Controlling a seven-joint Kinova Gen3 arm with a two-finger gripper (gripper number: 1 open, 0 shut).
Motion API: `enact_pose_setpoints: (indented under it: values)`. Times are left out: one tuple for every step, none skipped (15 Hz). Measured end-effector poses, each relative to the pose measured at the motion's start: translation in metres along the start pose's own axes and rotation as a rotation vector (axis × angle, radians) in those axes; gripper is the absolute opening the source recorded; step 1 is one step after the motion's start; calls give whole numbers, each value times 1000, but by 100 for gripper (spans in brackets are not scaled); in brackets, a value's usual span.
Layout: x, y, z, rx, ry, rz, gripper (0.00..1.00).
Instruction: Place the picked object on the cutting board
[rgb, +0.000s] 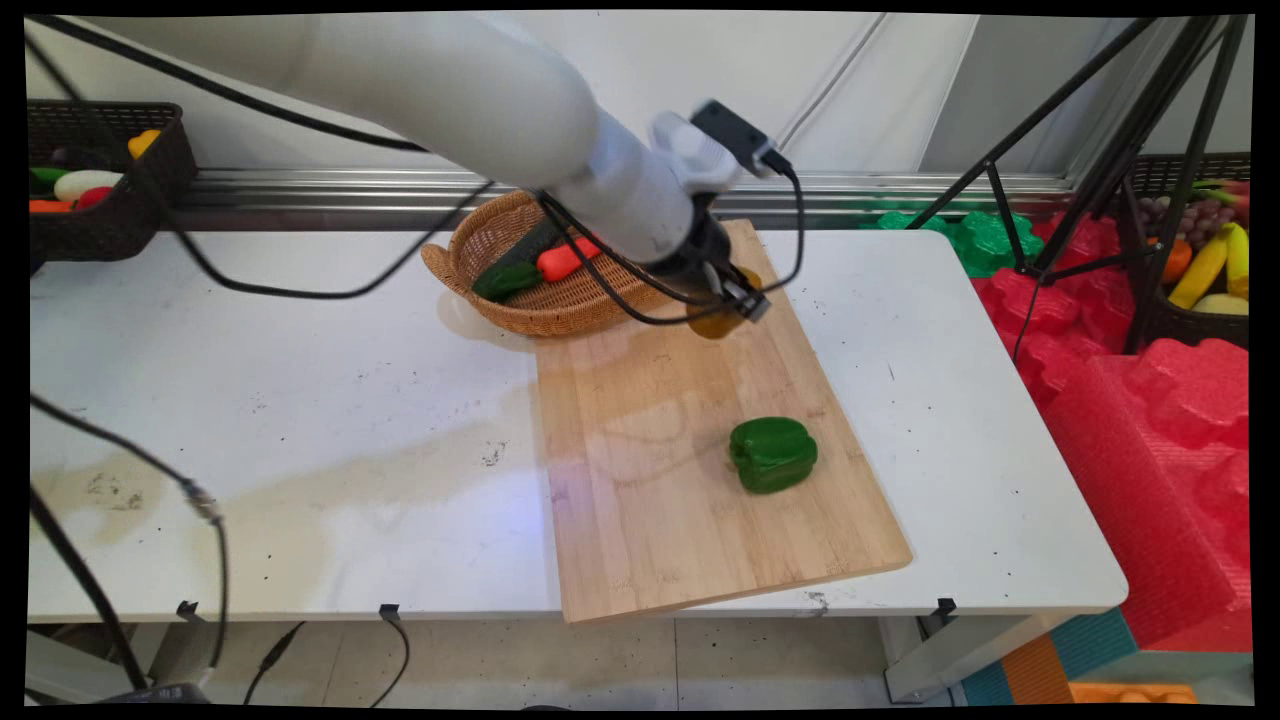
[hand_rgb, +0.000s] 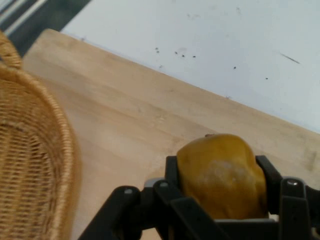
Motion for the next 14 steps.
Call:
enact_pose_setpoints:
  values:
    - [-1, 4, 12, -3, -9, 1, 0]
    - [-1, 7, 22, -4, -17, 3, 0]
    - [-1, 11, 33, -5, -26, 6, 0]
    - [-2, 14, 44, -5, -34, 9, 0]
    - [-2, 16, 53, -6, -40, 11, 0]
    - [-2, 19, 64, -7, -48, 14, 0]
    - [-2, 22, 73, -8, -55, 17, 0]
    - [-3, 23, 81, -8, -62, 19, 0]
    - [-3, 25, 89, -8, -68, 21, 0]
    - [-3, 27, 96, -7, -73, 25, 0]
    - [-4, 28, 101, -5, -77, 27, 0]
    - [-4, 29, 105, -4, -80, 29, 0]
    - [-4, 30, 109, -3, -83, 32, 0]
    - [-5, 31, 111, -2, -85, 34, 0]
